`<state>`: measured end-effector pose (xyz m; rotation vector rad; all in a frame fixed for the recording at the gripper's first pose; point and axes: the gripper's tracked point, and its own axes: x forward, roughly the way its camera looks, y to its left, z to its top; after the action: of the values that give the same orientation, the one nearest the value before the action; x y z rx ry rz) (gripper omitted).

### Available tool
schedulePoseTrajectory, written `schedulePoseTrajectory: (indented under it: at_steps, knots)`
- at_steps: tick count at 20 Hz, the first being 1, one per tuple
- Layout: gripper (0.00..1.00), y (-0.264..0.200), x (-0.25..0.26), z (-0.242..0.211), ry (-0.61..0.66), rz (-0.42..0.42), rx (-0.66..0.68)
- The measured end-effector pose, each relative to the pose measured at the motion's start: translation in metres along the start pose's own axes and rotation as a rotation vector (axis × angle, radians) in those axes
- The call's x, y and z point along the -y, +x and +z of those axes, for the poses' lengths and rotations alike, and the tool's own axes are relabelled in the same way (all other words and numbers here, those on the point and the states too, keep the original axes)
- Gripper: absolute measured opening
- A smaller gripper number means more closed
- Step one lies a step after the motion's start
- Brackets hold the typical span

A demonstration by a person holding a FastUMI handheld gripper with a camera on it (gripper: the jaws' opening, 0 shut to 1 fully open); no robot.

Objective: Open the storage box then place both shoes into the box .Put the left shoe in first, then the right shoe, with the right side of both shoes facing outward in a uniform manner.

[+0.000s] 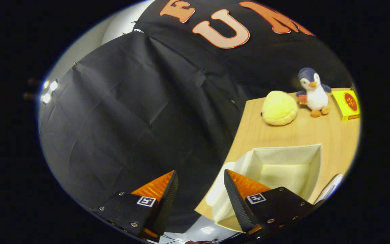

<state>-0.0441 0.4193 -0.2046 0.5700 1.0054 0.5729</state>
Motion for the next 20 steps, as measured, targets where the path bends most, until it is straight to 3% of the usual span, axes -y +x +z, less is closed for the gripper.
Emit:
schedulePoseTrajectory:
  at_steps: [5,12,16,20]
  knots:
    - [0.86,-0.058,0.109,-0.018,-0.083,-0.236,0.066]
    - [0.85,-0.144,0.230,-0.076,-0.130,-0.540,0.023]
    - [0.81,-0.172,0.270,-0.132,-0.116,-0.617,-0.072]
    - [0.70,-0.179,0.298,-0.188,-0.121,-0.651,-0.168]
